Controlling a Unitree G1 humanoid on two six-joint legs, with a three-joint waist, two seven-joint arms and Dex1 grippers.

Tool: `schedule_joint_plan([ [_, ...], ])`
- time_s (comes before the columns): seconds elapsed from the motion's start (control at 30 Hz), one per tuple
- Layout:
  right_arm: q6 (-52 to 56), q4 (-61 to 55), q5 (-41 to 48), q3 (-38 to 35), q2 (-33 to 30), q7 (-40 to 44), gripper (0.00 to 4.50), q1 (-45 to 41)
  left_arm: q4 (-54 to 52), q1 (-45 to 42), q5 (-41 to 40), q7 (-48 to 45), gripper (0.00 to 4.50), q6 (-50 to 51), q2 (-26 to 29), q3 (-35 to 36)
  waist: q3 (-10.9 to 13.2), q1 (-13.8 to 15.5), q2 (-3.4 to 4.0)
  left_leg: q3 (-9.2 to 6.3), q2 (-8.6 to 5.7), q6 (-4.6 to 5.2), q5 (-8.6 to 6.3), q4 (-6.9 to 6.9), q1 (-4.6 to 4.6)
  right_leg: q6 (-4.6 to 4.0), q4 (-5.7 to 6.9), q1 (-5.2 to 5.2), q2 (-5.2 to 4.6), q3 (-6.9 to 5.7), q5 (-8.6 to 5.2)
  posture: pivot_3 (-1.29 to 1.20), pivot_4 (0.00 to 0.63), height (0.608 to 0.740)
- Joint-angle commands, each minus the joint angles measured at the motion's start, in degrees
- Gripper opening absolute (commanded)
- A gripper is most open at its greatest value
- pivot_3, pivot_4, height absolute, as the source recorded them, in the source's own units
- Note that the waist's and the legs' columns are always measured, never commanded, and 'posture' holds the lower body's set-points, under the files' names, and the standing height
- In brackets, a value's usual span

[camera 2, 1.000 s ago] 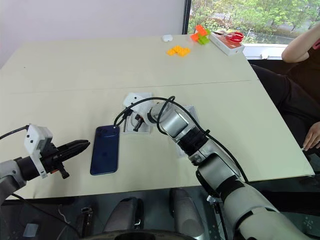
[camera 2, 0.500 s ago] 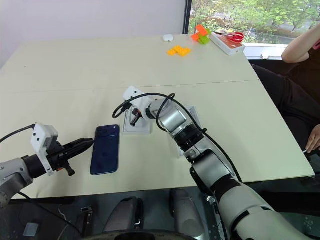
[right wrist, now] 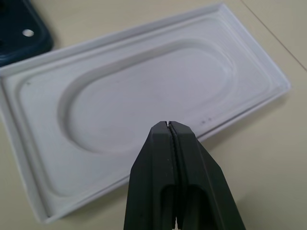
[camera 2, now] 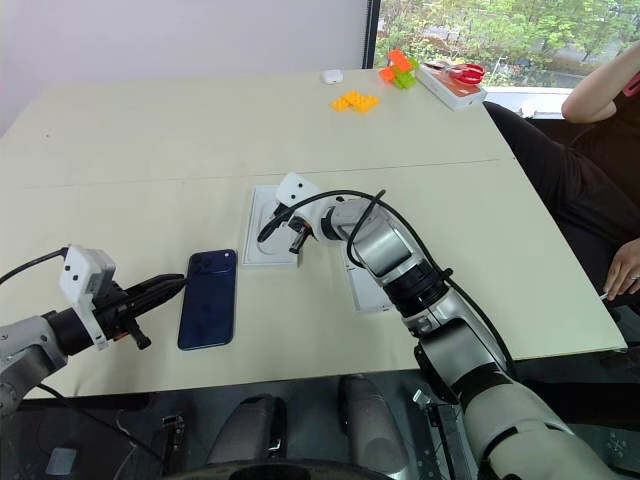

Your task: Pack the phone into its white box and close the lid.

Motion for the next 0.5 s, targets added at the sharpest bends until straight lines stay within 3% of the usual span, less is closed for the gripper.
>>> schedule_joint_plan([
  [0.03,-9.01,-11.22,2.91,-3.49,-1.61,2.02,0.04,4.39,1.87,-0.63,-3.15,6.16,0.43,3.62,-1.68,7.84,-0.01,0.06,-0.01,-0.01,0.0,0.0,0.0,0.0,-0.02,0.01,-0.02,0.01,0.0,-0.01,0.0,0.0,0.15,0.739],
  [0.13,-8.34,-17.66,6.12,-3.53,-4.18,6.6,0.04,8.08,2.34,1.01,-5.4,9.2,0.43,8.61,-1.94,10.74,-0.01,0.04,-0.02,-0.01,0.02,0.0,0.0,0.0,-0.03,0.04,-0.05,0.02,-0.05,0.0,-0.01,0.0,0.15,0.739],
  [0.2,-7.33,-20.77,7.29,-2.48,-5.54,8.59,0.0,9.56,2.71,1.61,-7.4,10.9,0.96,12.08,-2.15,11.76,-0.01,0.05,-0.02,-0.02,0.01,0.0,-0.01,0.0,-0.02,0.04,-0.09,0.03,-0.14,0.04,-0.01,0.0,0.15,0.739],
  [0.27,-6.14,-22.78,7.28,-0.54,-6.84,10.08,0.0,10.2,2.55,1.33,-11.56,13.02,1.65,16.1,-2.69,13.14,-0.01,0.06,-0.02,-0.02,-0.01,0.0,0.0,0.02,-0.01,0.04,-0.09,0.05,-0.16,0.05,-0.01,0.0,0.15,0.739],
  [0.43,-3.53,-24.18,5.86,4.35,-8.56,11.89,0.0,10.54,3.91,-0.61,-20.29,18.75,4.23,29.87,0.87,13.18,-0.02,0.06,-0.04,-0.01,-0.01,0.0,0.0,0.04,0.44,0.01,-0.05,0.4,-0.03,0.02,-0.23,0.0,0.15,0.739],
  [0.5,-1.81,-22.89,5.6,5.91,-7.92,11.56,0.0,10.22,6.06,-2.11,-24.66,19.99,4.45,36.87,3.08,11.79,-0.03,0.04,-0.05,-0.01,-0.01,0.0,0.0,-0.02,0.68,0.02,-0.01,0.58,0.01,0.02,-0.26,0.0,0.15,0.739],
])
